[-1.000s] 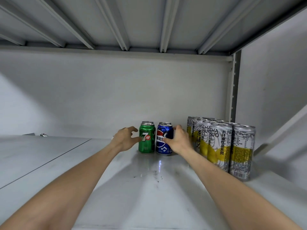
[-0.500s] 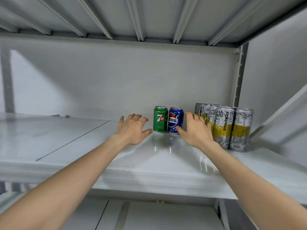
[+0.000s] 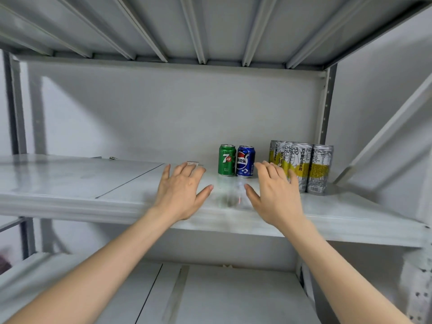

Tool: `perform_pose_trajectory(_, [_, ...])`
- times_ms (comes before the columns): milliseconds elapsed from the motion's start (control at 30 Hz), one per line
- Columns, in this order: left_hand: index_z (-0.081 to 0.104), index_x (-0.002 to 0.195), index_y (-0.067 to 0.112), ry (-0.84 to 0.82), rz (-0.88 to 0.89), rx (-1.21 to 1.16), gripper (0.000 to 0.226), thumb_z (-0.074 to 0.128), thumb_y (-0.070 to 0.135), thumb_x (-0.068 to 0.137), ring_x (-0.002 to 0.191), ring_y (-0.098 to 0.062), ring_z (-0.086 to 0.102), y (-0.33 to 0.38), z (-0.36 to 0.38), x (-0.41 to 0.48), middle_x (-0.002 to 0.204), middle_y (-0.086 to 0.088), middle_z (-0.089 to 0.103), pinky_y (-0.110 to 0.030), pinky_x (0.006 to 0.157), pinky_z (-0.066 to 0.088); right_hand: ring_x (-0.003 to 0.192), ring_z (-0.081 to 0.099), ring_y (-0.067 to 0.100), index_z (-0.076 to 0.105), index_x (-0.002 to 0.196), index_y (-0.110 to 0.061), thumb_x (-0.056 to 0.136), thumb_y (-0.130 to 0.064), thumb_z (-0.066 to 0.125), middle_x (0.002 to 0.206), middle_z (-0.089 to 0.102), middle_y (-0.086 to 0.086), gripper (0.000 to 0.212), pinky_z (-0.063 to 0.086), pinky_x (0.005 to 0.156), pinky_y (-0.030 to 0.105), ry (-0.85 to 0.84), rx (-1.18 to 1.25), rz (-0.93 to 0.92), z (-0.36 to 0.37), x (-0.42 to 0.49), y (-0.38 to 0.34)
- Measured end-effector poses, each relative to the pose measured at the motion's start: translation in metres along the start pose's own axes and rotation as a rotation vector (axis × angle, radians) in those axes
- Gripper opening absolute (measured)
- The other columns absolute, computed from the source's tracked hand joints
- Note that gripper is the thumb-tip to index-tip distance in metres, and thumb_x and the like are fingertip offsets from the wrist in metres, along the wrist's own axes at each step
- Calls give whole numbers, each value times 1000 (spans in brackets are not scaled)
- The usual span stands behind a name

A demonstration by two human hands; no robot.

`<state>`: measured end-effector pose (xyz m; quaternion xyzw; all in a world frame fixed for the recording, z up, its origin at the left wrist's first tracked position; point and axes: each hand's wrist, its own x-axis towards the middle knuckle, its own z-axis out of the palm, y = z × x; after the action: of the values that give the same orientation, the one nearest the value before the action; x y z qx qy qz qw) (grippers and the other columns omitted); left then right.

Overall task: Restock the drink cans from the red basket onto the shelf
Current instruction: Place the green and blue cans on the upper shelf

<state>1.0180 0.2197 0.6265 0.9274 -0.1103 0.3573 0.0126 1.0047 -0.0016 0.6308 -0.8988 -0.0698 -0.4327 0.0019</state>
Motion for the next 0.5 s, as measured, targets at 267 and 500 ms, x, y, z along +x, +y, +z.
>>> perform_pose_trajectory(267, [62, 125, 17, 174, -8, 65, 57, 34, 53, 91, 127, -30, 53, 43, -22, -86, 131, -11, 61, -55, 109, 33, 123, 55, 28, 58, 127, -9, 88, -47, 36, 131, 60, 12, 58, 37, 102, 56, 76, 10, -49, -36, -77, 7])
perform_pose_trajectory(500, [61, 129, 14, 143, 27, 54, 58, 37, 51, 92, 131, -32, 49, 76, -33, -181, 136, -15, 57, -56, 111, 27, 128, 53, 28, 55, 130, -9, 90, -45, 36, 135, 58, 13, 58, 33, 105, 55, 26, -9, -65, -66, -173, -5])
